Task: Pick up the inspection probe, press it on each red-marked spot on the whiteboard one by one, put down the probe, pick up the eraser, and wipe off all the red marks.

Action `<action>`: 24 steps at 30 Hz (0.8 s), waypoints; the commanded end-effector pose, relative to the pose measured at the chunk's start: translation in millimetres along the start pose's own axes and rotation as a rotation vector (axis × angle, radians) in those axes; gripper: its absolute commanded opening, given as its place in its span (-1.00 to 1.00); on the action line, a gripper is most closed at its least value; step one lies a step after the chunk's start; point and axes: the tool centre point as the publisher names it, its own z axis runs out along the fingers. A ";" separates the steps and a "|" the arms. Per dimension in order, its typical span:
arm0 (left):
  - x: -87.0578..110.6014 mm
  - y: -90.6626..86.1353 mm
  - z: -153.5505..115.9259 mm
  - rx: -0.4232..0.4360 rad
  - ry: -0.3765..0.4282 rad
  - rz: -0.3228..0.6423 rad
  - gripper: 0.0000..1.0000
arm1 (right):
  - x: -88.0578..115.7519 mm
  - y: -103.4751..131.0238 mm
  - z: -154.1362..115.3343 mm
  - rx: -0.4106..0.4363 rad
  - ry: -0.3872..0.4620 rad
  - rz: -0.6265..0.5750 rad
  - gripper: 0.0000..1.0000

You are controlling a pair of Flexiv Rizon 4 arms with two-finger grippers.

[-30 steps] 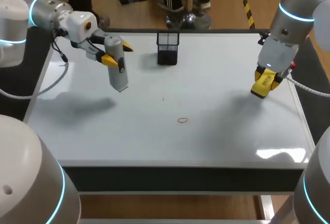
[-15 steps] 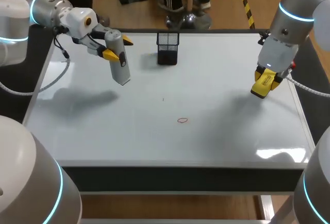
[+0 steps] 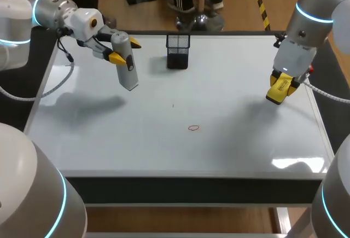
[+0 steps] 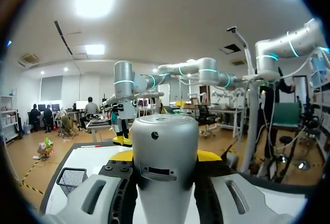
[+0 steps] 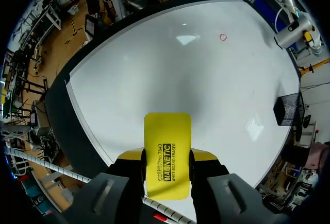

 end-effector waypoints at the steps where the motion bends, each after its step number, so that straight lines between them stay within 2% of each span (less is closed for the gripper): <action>1: -0.8 -0.5 -0.6 0.001 0.003 0.000 -1.00 | 0.1 -0.4 -0.2 0.002 0.002 -0.002 -1.00; 9: -0.8 -0.5 -0.6 0.001 0.003 0.000 -1.00 | 1.2 50.0 -1.5 0.045 0.079 -0.125 -1.00; 17: -0.8 -0.5 -0.6 0.001 0.003 0.000 -1.00 | -9.4 123.6 5.2 0.031 0.061 -0.260 -1.00; 24: -0.8 -0.5 -0.6 0.001 0.003 0.000 -1.00 | -21.4 178.3 17.2 0.022 0.074 -0.375 -1.00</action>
